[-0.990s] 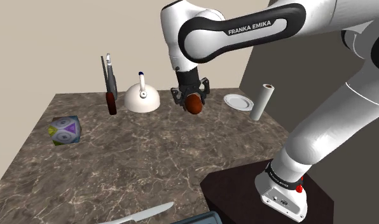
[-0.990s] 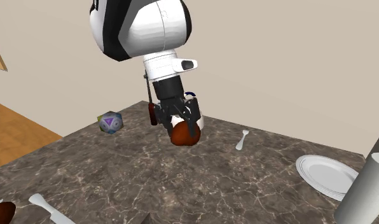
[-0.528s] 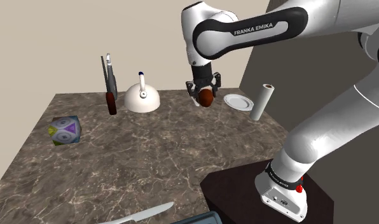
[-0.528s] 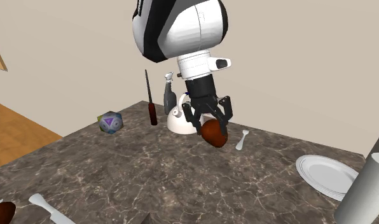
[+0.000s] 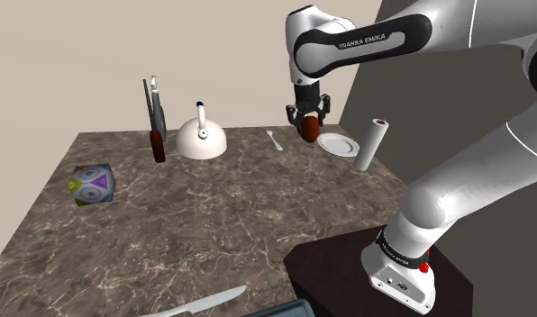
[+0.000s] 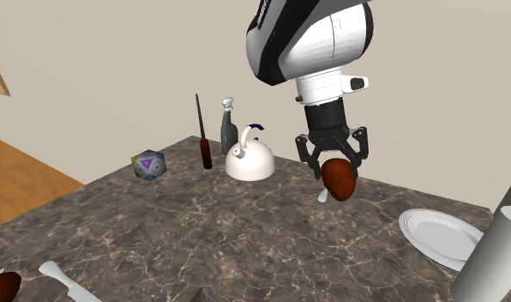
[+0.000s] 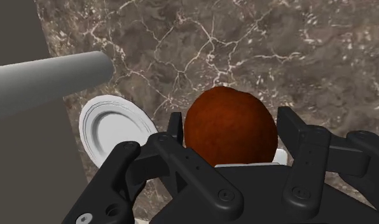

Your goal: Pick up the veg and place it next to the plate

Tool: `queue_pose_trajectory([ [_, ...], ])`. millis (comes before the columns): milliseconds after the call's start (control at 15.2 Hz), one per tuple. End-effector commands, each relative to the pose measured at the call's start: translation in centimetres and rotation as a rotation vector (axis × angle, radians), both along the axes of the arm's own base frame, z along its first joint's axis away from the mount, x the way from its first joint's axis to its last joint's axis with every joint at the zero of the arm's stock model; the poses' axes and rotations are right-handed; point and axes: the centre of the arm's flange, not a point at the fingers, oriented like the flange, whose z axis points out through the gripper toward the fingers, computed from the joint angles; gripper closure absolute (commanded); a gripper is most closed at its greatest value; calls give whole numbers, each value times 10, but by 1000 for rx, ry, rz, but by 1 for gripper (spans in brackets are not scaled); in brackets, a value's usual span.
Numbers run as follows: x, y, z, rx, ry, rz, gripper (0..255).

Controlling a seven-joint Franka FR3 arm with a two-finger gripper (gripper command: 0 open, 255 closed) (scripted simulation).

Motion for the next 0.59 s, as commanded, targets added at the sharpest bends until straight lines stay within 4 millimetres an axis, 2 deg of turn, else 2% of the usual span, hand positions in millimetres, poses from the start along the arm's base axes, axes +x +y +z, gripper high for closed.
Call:
queue_pose_trajectory([
  [0, 0, -24, -2, 0, 0, 2, 255],
  [528, 3, -130, -2, 0, 0, 2, 255],
])
